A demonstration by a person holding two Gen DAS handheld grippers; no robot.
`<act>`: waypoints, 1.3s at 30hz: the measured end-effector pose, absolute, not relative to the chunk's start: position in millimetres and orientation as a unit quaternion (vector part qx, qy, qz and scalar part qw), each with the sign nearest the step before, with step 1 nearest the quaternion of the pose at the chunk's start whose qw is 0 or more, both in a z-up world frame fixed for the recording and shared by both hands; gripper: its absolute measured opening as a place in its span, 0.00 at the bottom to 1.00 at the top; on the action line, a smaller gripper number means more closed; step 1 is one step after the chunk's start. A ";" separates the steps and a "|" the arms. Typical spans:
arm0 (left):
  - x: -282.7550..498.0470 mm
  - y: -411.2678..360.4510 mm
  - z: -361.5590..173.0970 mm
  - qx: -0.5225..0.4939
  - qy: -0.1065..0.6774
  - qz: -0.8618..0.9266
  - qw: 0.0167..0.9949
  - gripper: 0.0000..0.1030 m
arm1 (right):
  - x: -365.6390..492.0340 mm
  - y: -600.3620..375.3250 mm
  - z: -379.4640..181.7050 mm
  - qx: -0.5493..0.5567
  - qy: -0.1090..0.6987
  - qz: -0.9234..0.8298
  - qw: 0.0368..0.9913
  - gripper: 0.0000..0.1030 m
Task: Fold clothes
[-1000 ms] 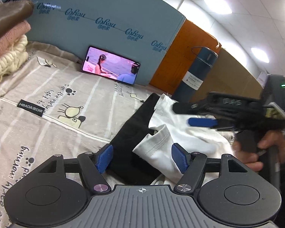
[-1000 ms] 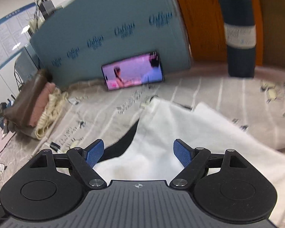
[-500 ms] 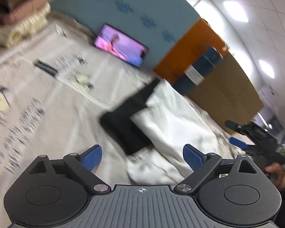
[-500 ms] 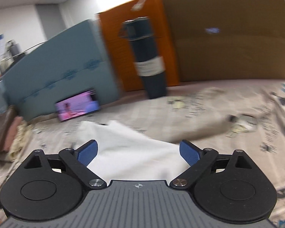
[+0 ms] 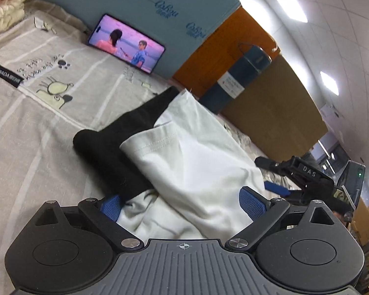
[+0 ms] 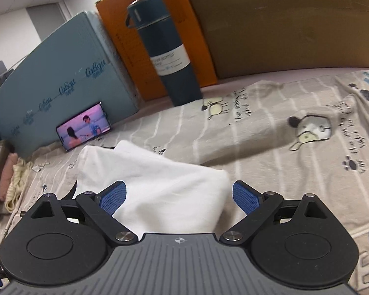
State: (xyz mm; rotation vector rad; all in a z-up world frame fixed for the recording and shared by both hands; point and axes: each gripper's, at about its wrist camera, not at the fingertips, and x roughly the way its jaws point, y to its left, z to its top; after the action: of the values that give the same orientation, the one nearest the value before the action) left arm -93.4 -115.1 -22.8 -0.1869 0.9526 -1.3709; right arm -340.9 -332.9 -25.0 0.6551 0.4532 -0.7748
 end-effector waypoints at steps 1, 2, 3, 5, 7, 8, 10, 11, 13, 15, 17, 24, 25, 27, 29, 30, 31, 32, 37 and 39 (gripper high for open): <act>-94.7 -116.1 -22.3 -0.083 0.418 -0.604 0.674 0.92 | -338.0 -333.9 -27.2 0.310 0.219 -0.368 0.849 0.91; -95.8 -117.7 -21.3 -0.079 0.415 -0.598 0.681 0.86 | -336.0 -335.2 -29.3 0.311 0.220 -0.368 0.848 0.91; -96.8 -119.5 -20.3 -0.075 0.411 -0.592 0.690 0.78 | -334.9 -336.7 -31.3 0.315 0.220 -0.367 0.847 0.91; -97.5 -122.7 -18.9 -0.067 0.406 -0.578 0.705 0.62 | -333.2 -339.9 -35.3 0.323 0.218 -0.363 0.846 0.91; -99.0 -125.7 -18.4 -0.055 0.398 -0.569 0.718 0.52 | -331.0 -341.5 -39.5 0.327 0.216 -0.364 0.845 0.91; -100.0 -126.5 -18.3 -0.050 0.394 -0.567 0.722 0.48 | -329.9 -341.4 -40.8 0.324 0.214 -0.367 0.845 0.91; -102.2 -127.7 -18.2 -0.042 0.386 -0.565 0.727 0.44 | -327.2 -339.2 -41.2 0.315 0.214 -0.372 0.847 0.88; -103.2 -128.3 -18.2 -0.037 0.383 -0.565 0.730 0.43 | -326.2 -338.0 -41.1 0.310 0.215 -0.374 0.847 0.88; -105.4 -129.4 -18.1 -0.029 0.375 -0.563 0.736 0.41 | -324.4 -335.6 -41.5 0.301 0.215 -0.379 0.848 0.82; -106.5 -129.6 -17.9 -0.026 0.372 -0.563 0.738 0.41 | -321.9 -332.6 -41.9 0.287 0.218 -0.385 0.849 0.78; -107.1 -129.6 -17.7 -0.024 0.370 -0.563 0.739 0.41 | -319.9 -329.8 -42.4 0.275 0.219 -0.388 0.852 0.68; -108.3 -129.5 -18.2 -0.020 0.364 -0.566 0.740 0.39 | -315.9 -322.6 -38.5 0.253 0.210 -0.401 0.855 0.35; -108.4 -129.6 -18.3 -0.019 0.363 -0.567 0.739 0.38 | -316.1 -321.3 -36.8 0.249 0.207 -0.401 0.857 0.29; -108.6 -129.8 -18.6 -0.017 0.360 -0.569 0.739 0.30 | -316.9 -318.4 -32.1 0.242 0.198 -0.397 0.863 0.16; -108.6 -129.9 -18.3 -0.016 0.357 -0.572 0.738 0.24 | -318.2 -315.2 -24.9 0.237 0.183 -0.382 0.874 0.08; -108.5 -129.9 -17.8 -0.016 0.356 -0.574 0.737 0.23 | -317.8 -312.3 -19.8 0.231 0.175 -0.376 0.880 0.08; -108.4 -129.8 -16.8 -0.017 0.355 -0.575 0.737 0.22 | -317.1 -308.9 -14.2 0.223 0.168 -0.371 0.886 0.07; -108.2 -129.6 -15.7 -0.017 0.354 -0.577 0.736 0.20 | -315.8 -304.5 -8.2 0.209 0.162 -0.367 0.892 0.07; -114.6 -130.6 -1.6 -0.011 0.324 -0.595 0.735 0.16 | -313.8 -289.6 24.2 0.153 0.126 -0.349 0.916 0.06; -118.0 -134.1 6.2 -0.010 0.310 -0.603 0.735 0.15 | -314.4 -288.5 35.1 0.136 0.114 -0.347 0.921 0.06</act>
State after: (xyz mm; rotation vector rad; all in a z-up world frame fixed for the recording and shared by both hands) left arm -118.0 -134.1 6.2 -0.0224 0.6812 -1.3252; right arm -314.4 -288.5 35.1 0.2784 0.2348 -0.7129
